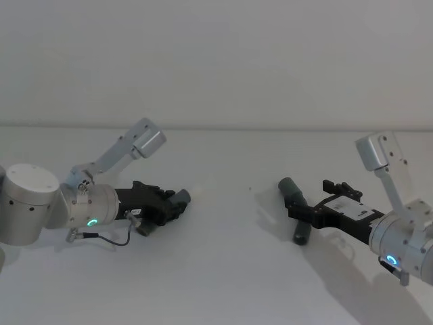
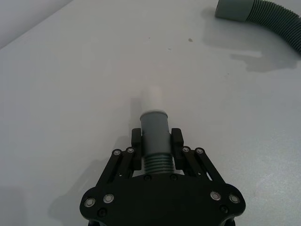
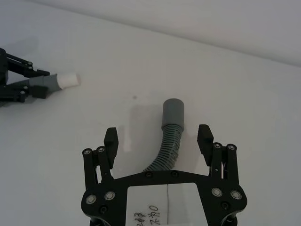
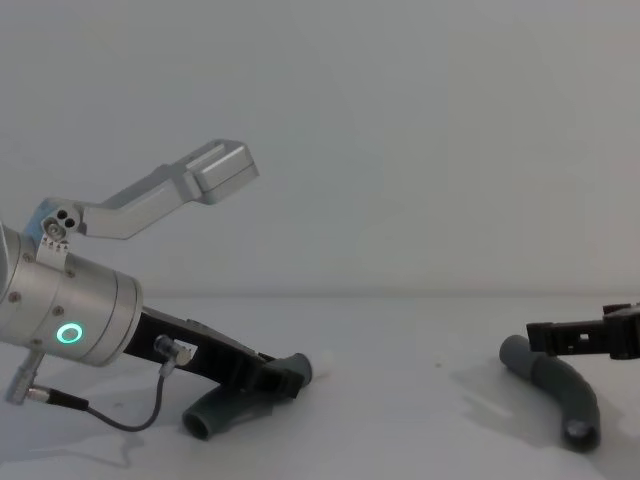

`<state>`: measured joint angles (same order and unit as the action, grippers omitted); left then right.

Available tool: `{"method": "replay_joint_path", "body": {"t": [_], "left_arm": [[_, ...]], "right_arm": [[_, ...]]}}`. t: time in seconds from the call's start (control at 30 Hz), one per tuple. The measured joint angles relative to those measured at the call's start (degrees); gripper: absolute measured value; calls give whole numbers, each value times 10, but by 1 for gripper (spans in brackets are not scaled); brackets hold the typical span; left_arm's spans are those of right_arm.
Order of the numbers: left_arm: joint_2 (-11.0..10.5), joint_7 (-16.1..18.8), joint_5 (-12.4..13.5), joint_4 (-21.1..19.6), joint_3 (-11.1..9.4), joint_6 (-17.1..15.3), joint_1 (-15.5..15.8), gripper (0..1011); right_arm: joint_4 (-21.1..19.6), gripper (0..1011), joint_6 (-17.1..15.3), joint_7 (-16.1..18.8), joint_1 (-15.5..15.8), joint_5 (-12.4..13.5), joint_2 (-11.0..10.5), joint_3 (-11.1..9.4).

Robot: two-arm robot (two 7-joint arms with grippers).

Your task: Use both hands to pick up one end of the pipe from the table, align the ends, and insert them.

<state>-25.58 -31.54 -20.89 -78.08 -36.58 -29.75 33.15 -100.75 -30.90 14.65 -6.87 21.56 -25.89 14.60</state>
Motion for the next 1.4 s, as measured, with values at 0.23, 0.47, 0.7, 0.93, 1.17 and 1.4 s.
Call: {"method": "replay_joint_path", "body": {"t": [0.23, 0.47, 0.7, 0.93, 1.17, 1.4], "left_arm": [[0, 0, 0, 0, 0, 0, 0, 363], [0, 0, 0, 0, 0, 0, 0, 363], [0, 0, 0, 0, 0, 0, 0, 363], [0, 0, 0, 0, 0, 0, 0, 363], [0, 0, 0, 0, 0, 0, 0, 363], [0, 0, 0, 0, 0, 0, 0, 363]], "right_arm": [[18, 1001, -12, 8, -14, 6, -2, 3], [34, 1001, -20, 11, -25, 10, -4, 6], [47, 1001, -25, 16, -33, 13, -7, 12], [61, 1001, -27, 20, -43, 13, -9, 20], [76, 1001, -27, 22, -53, 11, -8, 29], [88, 1001, -30, 20, -60, 7, -3, 34]]}}
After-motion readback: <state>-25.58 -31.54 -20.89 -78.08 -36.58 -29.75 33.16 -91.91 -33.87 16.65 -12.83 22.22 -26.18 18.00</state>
